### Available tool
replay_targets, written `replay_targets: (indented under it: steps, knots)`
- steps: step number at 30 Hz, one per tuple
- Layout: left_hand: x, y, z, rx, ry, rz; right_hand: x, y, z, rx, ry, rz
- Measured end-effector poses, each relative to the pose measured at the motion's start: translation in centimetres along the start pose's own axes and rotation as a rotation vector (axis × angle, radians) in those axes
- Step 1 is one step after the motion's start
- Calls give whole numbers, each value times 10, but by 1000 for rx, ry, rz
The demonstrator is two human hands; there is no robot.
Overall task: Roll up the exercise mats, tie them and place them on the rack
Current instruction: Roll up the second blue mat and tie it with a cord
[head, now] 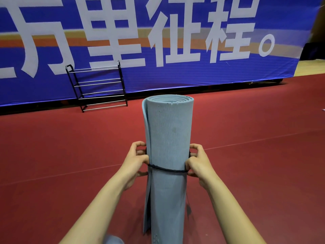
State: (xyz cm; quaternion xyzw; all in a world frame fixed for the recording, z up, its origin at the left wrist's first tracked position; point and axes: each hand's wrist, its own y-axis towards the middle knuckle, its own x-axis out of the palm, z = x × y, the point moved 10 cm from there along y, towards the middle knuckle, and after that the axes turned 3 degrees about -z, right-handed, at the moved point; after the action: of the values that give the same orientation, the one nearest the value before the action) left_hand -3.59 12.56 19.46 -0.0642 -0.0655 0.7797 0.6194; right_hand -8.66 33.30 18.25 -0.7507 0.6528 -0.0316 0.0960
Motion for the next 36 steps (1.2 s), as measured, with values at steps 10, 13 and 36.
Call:
replay_targets:
  steps: [10,13,36]
  knots:
    - [-13,1,-20,-121,-33,76,-1,0,18,108,199,-69]
    - [-13,4,-31,-165,-29,82,-6,1,20,86,180,-44]
    - [14,11,-46,-232,31,-25,-4,2,47,172,218,-32]
